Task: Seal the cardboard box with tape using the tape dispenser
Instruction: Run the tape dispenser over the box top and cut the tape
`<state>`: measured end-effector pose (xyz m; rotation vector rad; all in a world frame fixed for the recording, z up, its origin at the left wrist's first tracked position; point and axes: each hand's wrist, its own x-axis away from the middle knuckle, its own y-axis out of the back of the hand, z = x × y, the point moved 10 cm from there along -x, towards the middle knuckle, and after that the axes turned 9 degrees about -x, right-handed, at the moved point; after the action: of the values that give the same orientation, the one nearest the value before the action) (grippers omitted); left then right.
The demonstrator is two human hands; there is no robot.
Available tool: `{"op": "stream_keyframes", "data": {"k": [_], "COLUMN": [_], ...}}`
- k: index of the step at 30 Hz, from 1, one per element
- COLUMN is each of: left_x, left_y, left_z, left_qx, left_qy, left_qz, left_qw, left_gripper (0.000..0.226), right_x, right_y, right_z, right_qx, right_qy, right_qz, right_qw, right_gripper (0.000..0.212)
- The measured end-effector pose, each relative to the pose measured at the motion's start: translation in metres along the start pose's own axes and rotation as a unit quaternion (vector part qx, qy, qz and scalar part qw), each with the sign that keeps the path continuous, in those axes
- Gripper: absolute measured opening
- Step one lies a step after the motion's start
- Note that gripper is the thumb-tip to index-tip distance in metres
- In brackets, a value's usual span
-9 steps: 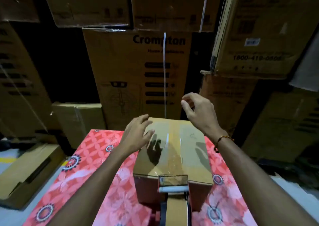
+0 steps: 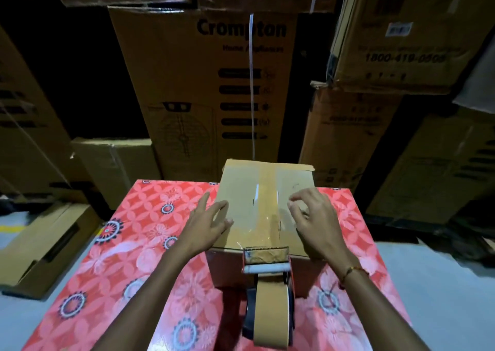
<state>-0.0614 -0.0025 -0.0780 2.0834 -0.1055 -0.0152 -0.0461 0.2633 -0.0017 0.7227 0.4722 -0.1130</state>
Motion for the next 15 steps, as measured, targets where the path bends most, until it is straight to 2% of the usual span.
{"op": "stream_keyframes", "data": {"k": [3,6,8,12,15], "left_x": [0.014,0.023,0.027,0.03,0.033], "left_y": [-0.015,-0.021,-0.022,-0.024,-0.023], "left_z": [-0.003,-0.008,-0.006,-0.003,-0.004], "left_qx": [0.086,0.151,0.181,0.164,0.16], "left_qy": [0.009,0.006,0.016,0.026,0.039], "left_qz": [0.016,-0.013,-0.029,-0.042,-0.061], "left_qw": [0.996,0.988,0.983,0.985,0.984], "left_gripper": [0.078,0.07,0.072,0.068,0.069], "right_x": [0.038,0.07,0.083,0.1,0.124], "right_y": [-0.002,0.0,-0.002,0.0,0.011], "right_z": [-0.024,-0.026,-0.021,-0.009,-0.006], "right_qx": [0.026,-0.013,-0.025,-0.01,-0.006], "right_qy": [-0.043,-0.064,-0.047,0.001,-0.001], "right_qz": [-0.015,-0.027,-0.029,-0.049,-0.088], "right_qw": [0.999,0.998,0.998,0.999,0.996], "right_gripper": [0.018,0.023,0.024,0.03,0.026]}}
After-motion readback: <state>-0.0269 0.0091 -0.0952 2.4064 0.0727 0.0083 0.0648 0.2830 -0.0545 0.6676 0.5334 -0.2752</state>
